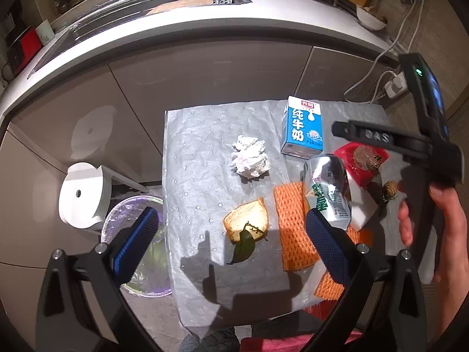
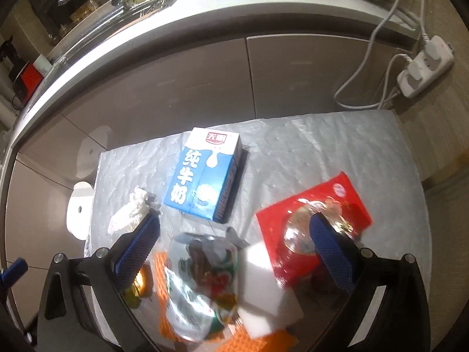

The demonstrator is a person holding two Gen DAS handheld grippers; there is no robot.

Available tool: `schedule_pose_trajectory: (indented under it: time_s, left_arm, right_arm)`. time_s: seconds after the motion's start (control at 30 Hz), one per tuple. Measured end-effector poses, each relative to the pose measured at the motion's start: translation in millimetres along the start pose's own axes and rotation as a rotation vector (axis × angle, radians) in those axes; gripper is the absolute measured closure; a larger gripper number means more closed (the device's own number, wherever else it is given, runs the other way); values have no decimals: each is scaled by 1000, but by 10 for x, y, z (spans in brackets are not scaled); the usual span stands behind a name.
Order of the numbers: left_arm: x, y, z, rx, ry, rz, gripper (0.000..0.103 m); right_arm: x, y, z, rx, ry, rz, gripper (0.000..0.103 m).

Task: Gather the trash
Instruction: 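Grasp the crumpled tissue with the left tool while the right tool grasps the milk carton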

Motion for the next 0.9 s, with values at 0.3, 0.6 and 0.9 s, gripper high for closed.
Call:
schedule_pose_trajectory:
  time_s: [0.3,0.6,0.9]
  left_arm:
    - [-129,95,204,0,-66,27,7]
    - [93,322,65,-2,-24,12,7]
    - [398,793,-122,-8,38,40,7]
  right_arm:
    - [268,718,192,-103,-27,120,2]
    - [132,857,333,-74,-118,189,17]
    - [248,435,134,26,-86,99,30]
Point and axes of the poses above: each gripper's, at about its wrist camera, not at the fingertips, and y roughly the way its jaws point, z to its left, x to its top, the point moved 9 cm from there along y, roughly the way its jaws point, and after that the axes turned 1 degree about z, right-handed, at the moved point
